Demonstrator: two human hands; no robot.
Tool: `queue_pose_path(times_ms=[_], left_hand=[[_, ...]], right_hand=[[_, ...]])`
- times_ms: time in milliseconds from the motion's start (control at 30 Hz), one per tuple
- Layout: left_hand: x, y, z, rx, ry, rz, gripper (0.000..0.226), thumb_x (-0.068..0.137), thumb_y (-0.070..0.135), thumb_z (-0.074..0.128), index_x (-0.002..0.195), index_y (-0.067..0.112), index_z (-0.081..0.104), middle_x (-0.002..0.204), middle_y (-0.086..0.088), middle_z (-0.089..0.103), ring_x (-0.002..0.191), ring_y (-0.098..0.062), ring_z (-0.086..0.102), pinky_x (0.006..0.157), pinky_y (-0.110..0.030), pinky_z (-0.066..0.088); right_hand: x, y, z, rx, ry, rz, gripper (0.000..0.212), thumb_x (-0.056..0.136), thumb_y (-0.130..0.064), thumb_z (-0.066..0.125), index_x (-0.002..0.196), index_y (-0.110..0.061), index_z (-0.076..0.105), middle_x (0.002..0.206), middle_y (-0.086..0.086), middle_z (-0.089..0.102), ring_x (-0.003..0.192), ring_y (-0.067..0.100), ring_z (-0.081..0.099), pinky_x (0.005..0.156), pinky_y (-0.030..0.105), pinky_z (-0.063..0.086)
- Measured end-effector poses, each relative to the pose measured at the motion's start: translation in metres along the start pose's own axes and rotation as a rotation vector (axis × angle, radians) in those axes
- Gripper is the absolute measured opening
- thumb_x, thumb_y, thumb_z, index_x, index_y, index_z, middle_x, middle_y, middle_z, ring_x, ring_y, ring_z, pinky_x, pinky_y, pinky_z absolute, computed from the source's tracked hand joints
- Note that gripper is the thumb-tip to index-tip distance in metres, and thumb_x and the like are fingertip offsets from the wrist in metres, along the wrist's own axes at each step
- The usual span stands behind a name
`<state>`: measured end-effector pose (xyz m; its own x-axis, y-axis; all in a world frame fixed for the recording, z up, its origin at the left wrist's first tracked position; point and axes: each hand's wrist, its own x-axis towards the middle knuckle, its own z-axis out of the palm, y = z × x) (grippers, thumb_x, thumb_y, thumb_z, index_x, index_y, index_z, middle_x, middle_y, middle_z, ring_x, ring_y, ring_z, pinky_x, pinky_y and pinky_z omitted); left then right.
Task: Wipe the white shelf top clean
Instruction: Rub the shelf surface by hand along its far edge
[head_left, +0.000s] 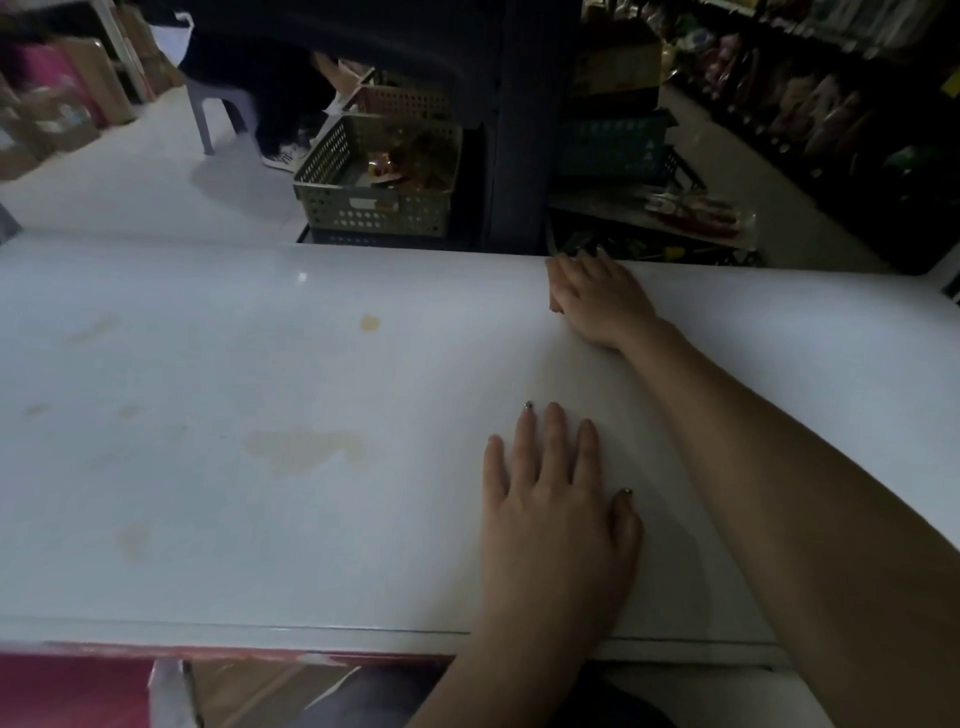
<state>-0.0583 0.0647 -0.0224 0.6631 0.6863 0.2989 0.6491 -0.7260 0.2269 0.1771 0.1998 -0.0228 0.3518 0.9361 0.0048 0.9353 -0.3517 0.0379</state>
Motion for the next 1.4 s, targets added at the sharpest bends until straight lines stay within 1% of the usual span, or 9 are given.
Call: queue_pose_path(times_ms=[167,300,367,600,733,833,967,1100,1400], left_hand=[[0.001,0.000,0.001,-0.007,0.004,-0.003,0.057,0.083,0.045,0.034,0.126,0.014,0.057,0.134,-0.011,0.053,0.129,-0.030,0.043,0.102,-0.053,0.036],[0.001,0.000,0.001,-0.009,0.005,-0.003,0.057,0.083,0.045,0.035,0.125,0.014,0.057,0.134,-0.011,0.053,0.130,-0.030,0.042,0.102,-0.053,0.036],[0.001,0.000,0.001,-0.008,0.003,-0.003,0.057,0.083,0.045,0.035,0.126,0.014,0.057,0.134,-0.011,0.053,0.130,-0.031,0.042,0.102,-0.052,0.035],[0.000,-0.001,0.000,-0.011,-0.008,-0.001,0.057,0.083,0.045,0.035,0.126,0.014,0.056,0.135,-0.011,0.052,0.130,-0.031,0.042,0.102,-0.052,0.035],[0.000,-0.001,0.000,-0.002,-0.008,-0.007,0.058,0.083,0.046,0.035,0.127,0.014,0.056,0.136,-0.010,0.051,0.131,-0.030,0.040,0.103,-0.051,0.033],[0.000,-0.001,0.000,-0.016,-0.004,-0.004,0.058,0.083,0.045,0.035,0.127,0.014,0.056,0.136,-0.010,0.051,0.131,-0.030,0.041,0.103,-0.051,0.035],[-0.001,-0.001,0.001,-0.012,0.001,-0.001,0.058,0.083,0.045,0.034,0.126,0.014,0.057,0.134,-0.011,0.053,0.129,-0.030,0.043,0.102,-0.052,0.036],[-0.001,-0.001,0.001,-0.007,0.005,0.004,0.058,0.083,0.045,0.034,0.126,0.014,0.058,0.134,-0.011,0.053,0.129,-0.030,0.043,0.102,-0.052,0.036],[0.000,-0.002,0.002,0.013,-0.004,0.007,0.059,0.083,0.047,0.034,0.125,0.014,0.059,0.133,-0.010,0.054,0.127,-0.029,0.046,0.101,-0.051,0.036]], right_hand=[[0.007,-0.001,0.000,0.043,-0.008,0.024,0.084,0.071,-0.050,-0.010,0.150,-0.023,0.003,0.158,0.006,0.006,0.144,0.027,0.000,0.116,0.046,0.007],[0.005,0.000,-0.001,0.040,0.001,0.028,0.058,0.095,-0.041,0.007,0.150,-0.022,0.003,0.157,0.006,0.006,0.144,0.028,0.000,0.116,0.045,0.006],[0.005,0.001,-0.002,0.039,0.009,0.030,0.055,0.098,-0.038,0.011,0.150,-0.022,0.003,0.157,0.006,0.007,0.144,0.028,0.001,0.116,0.045,0.007],[0.011,-0.001,-0.002,0.055,0.007,0.031,0.082,0.073,-0.049,-0.007,0.150,-0.023,0.005,0.157,0.004,0.011,0.144,0.025,0.005,0.116,0.044,0.008],[0.011,0.000,0.000,0.026,0.015,0.020,0.087,0.070,-0.051,-0.012,0.150,-0.022,0.004,0.157,0.005,0.010,0.143,0.027,0.005,0.115,0.045,0.008],[0.004,-0.001,0.000,0.002,0.027,0.009,0.074,0.081,-0.046,-0.004,0.150,-0.020,0.003,0.157,0.007,0.008,0.144,0.028,0.004,0.116,0.046,0.008],[-0.016,-0.006,-0.001,0.042,0.027,-0.021,0.087,0.070,-0.053,-0.014,0.150,-0.022,0.003,0.158,0.006,0.006,0.144,0.026,0.001,0.116,0.045,0.006],[-0.046,-0.010,-0.006,0.075,0.013,-0.012,0.061,0.092,-0.045,0.001,0.150,-0.024,0.002,0.158,0.004,0.002,0.144,0.024,-0.004,0.117,0.042,0.002],[-0.121,-0.023,-0.019,0.135,-0.025,-0.026,0.060,0.093,-0.049,-0.002,0.149,-0.028,-0.001,0.158,0.000,-0.001,0.144,0.017,-0.009,0.117,0.035,-0.004]])
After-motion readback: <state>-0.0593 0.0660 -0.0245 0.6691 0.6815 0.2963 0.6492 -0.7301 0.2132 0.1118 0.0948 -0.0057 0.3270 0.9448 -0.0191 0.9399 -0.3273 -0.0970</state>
